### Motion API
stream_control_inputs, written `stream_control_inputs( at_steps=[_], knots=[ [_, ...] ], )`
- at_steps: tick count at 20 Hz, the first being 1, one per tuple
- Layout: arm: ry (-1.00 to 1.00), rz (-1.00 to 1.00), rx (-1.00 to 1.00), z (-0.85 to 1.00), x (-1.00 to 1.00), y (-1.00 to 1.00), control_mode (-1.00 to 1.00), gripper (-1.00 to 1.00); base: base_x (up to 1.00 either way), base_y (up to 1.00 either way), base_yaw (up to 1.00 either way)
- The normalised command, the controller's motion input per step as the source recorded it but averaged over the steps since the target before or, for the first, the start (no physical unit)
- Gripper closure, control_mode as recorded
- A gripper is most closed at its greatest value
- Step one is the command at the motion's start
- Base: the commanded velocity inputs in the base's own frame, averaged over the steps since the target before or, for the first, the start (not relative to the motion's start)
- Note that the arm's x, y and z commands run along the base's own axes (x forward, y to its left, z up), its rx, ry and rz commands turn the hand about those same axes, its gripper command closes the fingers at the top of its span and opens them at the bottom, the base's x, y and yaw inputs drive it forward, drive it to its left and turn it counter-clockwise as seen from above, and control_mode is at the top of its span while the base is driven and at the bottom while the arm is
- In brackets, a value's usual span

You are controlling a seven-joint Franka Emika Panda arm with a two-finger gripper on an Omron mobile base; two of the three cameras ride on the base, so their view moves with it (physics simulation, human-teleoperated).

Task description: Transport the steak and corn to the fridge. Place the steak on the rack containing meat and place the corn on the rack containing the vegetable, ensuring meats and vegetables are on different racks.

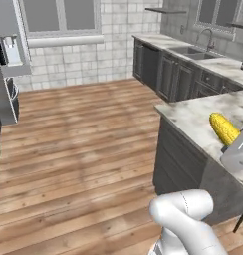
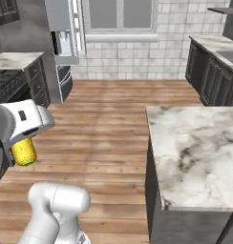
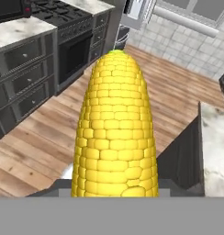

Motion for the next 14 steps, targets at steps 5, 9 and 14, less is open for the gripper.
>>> stream_control_inputs(
  at_steps=[5, 9, 14],
  knots=[
    [0.00, 0.00, 0.00, 0.00, 0.00, 0.00, 1.00, 1.00, 1.00, 0.14, 0.06],
    [0.00, 0.00, 0.00, 0.00, 0.00, 0.00, 1.00, 1.00, 1.00, -0.02, 0.05],
    [0.00, 0.00, 0.00, 0.00, 0.00, 0.00, 1.00, 1.00, 1.00, 0.04, 0.03]
  ],
)
